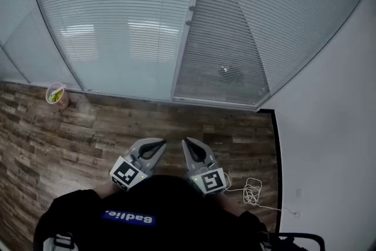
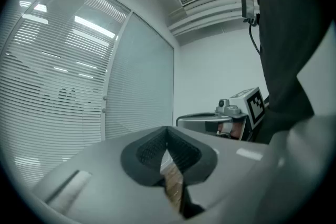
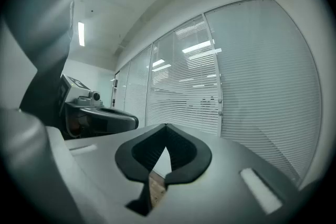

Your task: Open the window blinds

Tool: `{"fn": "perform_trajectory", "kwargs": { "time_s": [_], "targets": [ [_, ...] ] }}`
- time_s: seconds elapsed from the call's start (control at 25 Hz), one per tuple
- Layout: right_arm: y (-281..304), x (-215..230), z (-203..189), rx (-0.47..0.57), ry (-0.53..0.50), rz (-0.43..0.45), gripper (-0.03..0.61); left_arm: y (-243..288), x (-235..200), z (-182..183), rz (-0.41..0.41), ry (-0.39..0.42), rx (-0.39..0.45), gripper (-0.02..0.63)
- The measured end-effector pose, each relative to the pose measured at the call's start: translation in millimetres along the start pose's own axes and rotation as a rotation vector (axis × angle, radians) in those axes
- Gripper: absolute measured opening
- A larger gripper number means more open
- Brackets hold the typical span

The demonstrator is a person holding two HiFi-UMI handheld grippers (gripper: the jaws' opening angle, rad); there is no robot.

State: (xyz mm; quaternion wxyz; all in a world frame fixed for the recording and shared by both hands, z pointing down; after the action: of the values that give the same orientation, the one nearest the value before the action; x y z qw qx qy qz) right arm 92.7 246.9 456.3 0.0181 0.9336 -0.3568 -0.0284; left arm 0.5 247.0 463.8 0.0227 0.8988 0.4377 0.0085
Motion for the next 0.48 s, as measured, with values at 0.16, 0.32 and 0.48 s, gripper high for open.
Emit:
{"fn": "perform_trajectory", "kwargs": {
  "time_s": [0.16,0.32,0.48],
  "targets": [
    [-2,11,-2,0.000,0.006,0.007,0.000,10,2,-1,0.006,-0.001,-0.008,-0.002],
    [-5,20,-3,-0.001,0.011,0.018,0.000,19,5,2,0.022,-0.005,-0.020,-0.002],
    [-13,34,-2,0.038,0.040,0.024,0.002,29,10,3,0.045,-0.009,-0.025,-0.002]
  ]
}}
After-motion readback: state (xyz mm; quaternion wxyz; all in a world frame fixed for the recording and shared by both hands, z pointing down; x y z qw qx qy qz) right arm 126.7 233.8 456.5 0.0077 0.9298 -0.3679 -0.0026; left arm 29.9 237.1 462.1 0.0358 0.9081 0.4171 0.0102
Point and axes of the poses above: the fingertips, and each gripper's own axes: y forward along the fingers, x to its right, z out of its top, the point moved 3 cm from there along -y, backward along the fingers, and after that the axes turned 5 degrees about z, right-handed, at the moved point
